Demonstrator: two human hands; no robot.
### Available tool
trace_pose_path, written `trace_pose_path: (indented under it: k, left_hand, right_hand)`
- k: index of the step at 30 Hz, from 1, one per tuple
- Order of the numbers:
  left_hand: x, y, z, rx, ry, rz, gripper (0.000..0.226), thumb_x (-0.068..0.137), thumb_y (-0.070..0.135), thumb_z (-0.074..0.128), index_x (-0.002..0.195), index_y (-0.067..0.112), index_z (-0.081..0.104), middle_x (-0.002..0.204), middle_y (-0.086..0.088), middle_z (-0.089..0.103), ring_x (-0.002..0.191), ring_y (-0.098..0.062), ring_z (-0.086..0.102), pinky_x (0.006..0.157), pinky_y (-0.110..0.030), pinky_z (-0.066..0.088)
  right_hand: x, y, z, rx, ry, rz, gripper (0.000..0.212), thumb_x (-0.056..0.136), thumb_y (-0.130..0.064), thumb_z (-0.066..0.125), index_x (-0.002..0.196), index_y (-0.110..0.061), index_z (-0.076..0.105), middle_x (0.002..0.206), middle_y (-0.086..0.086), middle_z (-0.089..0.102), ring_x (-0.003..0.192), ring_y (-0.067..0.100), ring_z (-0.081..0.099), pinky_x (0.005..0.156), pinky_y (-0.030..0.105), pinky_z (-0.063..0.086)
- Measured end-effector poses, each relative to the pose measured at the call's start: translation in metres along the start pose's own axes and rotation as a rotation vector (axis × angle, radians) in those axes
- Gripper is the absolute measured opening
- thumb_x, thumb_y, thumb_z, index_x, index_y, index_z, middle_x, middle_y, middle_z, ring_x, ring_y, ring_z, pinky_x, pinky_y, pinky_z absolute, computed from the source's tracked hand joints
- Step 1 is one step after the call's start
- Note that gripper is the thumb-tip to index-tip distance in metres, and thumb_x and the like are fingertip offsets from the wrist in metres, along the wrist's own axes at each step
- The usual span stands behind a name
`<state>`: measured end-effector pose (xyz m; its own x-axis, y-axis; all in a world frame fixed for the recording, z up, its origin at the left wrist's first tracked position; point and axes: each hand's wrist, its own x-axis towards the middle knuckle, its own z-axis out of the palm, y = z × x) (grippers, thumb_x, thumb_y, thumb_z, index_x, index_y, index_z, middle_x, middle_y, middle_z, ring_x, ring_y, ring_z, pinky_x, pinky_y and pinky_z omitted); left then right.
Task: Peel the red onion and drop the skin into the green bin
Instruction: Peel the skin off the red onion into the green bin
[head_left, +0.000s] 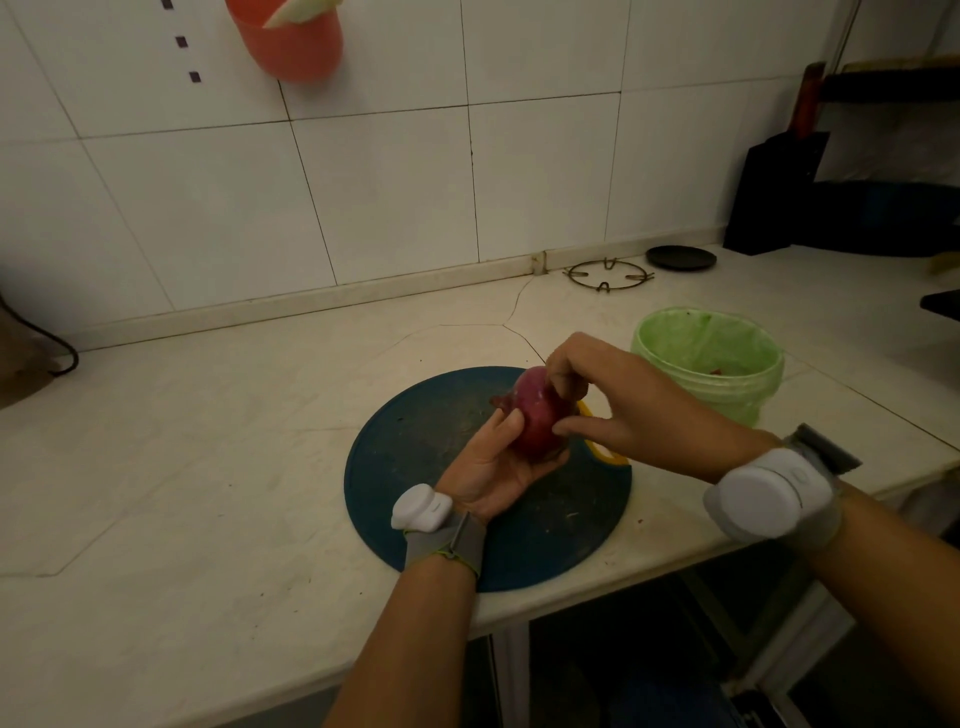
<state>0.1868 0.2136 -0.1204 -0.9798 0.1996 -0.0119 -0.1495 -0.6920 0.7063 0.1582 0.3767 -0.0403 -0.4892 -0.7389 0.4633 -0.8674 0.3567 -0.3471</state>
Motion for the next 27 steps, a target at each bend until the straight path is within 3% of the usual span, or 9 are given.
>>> trace_pose_path:
  k: [4,10,16,23,27]
  left_hand:
    - [-0.001,0.000,0.000,-0.042,-0.002,-0.019,0.098,0.030,0.029,0.097,0.117,0.019,0.054,0.116,-0.017,0.056,0.100,-0.033,0.060,0.068,-0.037,0.058]
    - [0.002,-0.001,-0.003,-0.080,-0.018,-0.029,0.098,0.029,0.026,0.098,0.118,0.018,0.055,0.114,-0.020,0.058,0.094,-0.033,0.065,0.064,-0.036,0.058]
    - [0.002,-0.001,-0.002,-0.084,-0.032,-0.011,0.093,0.024,0.022,0.098,0.108,0.015,0.060,0.097,-0.018,0.071,0.084,-0.032,0.070,0.063,-0.034,0.059]
    - [0.003,-0.002,-0.003,-0.102,-0.013,-0.008,0.095,0.027,0.021,0.098,0.112,0.014,0.057,0.097,-0.019,0.070,0.086,-0.033,0.069,0.061,-0.034,0.059]
    - [0.001,-0.002,-0.002,-0.123,-0.002,-0.036,0.095,0.024,0.021,0.098,0.110,0.011,0.059,0.098,-0.023,0.069,0.084,-0.035,0.069,0.058,-0.033,0.059]
  right_hand:
    - [0.001,0.009,-0.004,0.166,0.030,0.066,0.035,0.073,-0.019,0.077,0.102,-0.021,0.057,0.099,-0.012,0.050,0.083,0.006,0.055,0.075,0.016,0.048]
    - [0.002,0.015,0.000,0.362,0.101,0.113,0.018,0.076,-0.011,0.072,0.093,-0.018,0.071,0.097,-0.002,0.058,0.086,0.013,0.060,0.079,0.026,0.052]
    - [0.003,0.014,0.004,0.362,0.139,0.117,0.013,0.078,-0.009,0.070,0.084,-0.021,0.070,0.094,-0.004,0.054,0.086,0.009,0.056,0.076,0.019,0.048]
    - [0.003,0.012,0.003,0.355,0.128,0.106,0.014,0.082,-0.008,0.067,0.089,-0.019,0.062,0.101,-0.004,0.050,0.086,0.010,0.057,0.074,0.018,0.048]
    - [0.005,0.010,0.002,0.386,0.115,0.127,0.034,0.075,-0.018,0.074,0.106,-0.027,0.063,0.108,-0.008,0.050,0.081,0.009,0.058,0.076,0.023,0.053]
